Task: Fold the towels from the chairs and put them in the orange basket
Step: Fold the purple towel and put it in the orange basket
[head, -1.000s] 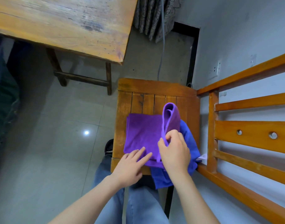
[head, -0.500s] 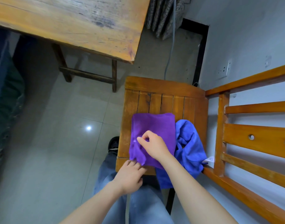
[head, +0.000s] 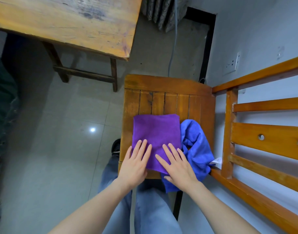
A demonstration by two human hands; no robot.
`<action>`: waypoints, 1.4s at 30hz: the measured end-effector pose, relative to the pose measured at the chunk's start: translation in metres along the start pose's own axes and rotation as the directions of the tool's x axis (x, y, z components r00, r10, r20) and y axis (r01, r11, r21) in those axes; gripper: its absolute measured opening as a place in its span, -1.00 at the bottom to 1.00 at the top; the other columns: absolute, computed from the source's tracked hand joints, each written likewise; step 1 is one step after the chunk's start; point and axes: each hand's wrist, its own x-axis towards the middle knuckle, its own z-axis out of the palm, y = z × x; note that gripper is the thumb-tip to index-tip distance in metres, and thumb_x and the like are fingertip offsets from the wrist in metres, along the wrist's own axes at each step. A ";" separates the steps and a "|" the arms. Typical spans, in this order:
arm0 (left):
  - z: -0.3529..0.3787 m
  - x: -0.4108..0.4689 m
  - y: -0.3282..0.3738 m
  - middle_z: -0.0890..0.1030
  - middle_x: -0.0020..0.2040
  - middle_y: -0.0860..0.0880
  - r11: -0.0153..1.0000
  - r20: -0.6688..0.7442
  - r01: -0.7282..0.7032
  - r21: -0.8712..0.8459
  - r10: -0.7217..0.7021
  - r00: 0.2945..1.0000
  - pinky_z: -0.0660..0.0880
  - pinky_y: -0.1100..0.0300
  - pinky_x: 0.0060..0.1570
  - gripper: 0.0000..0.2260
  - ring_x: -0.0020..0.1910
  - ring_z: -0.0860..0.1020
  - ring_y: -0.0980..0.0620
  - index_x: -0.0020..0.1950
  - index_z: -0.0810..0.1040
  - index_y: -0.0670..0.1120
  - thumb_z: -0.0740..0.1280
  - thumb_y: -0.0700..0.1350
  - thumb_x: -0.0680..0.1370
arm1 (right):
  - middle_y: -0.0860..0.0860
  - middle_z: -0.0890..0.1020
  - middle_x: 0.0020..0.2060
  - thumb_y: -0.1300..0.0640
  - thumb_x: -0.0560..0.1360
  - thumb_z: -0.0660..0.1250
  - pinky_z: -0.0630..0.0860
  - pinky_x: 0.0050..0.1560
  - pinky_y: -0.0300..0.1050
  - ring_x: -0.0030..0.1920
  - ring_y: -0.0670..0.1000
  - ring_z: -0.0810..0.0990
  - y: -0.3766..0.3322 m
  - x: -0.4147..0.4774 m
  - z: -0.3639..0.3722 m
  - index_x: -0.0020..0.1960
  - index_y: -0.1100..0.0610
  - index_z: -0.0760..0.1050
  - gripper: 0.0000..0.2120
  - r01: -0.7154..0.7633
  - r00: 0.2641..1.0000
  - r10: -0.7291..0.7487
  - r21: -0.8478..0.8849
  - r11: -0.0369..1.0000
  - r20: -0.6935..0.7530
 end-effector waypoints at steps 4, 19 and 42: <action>0.010 0.015 0.007 0.55 0.24 -0.23 0.999 0.175 0.032 0.030 -0.037 0.984 0.53 -0.13 0.00 0.04 0.20 0.54 -0.20 0.32 0.40 -0.17 0.60 0.09 -0.12 | 0.16 0.60 0.17 0.23 0.25 0.37 0.54 0.07 0.12 0.16 0.18 0.59 0.002 0.009 0.008 0.13 0.00 0.60 -0.55 0.012 0.980 -0.018 -0.029 1.000 -0.196; -0.003 0.028 0.011 0.66 -0.03 -0.11 0.995 -0.244 0.096 -0.018 -0.097 0.965 0.31 0.08 -0.01 -0.39 -0.06 0.63 -0.13 0.06 0.54 -0.16 0.54 -0.19 0.03 | 0.16 0.68 -0.18 0.28 0.62 -0.17 0.60 -0.15 -0.06 -0.17 0.14 0.67 0.002 0.010 -0.015 -0.11 0.19 0.67 -0.40 0.028 0.761 0.091 0.173 0.984 -0.643; -0.186 -0.021 0.032 0.65 -0.09 -0.04 0.980 -0.612 -0.124 0.158 0.196 0.766 0.44 0.13 -0.12 -0.35 -0.17 0.60 -0.05 0.16 0.39 -0.09 0.55 -0.07 0.14 | 0.03 0.67 -0.19 0.09 0.34 0.27 0.56 -0.45 -0.23 -0.22 0.05 0.67 0.000 -0.049 -0.200 -0.06 0.17 0.63 -0.72 0.023 0.685 0.125 0.193 0.981 -0.718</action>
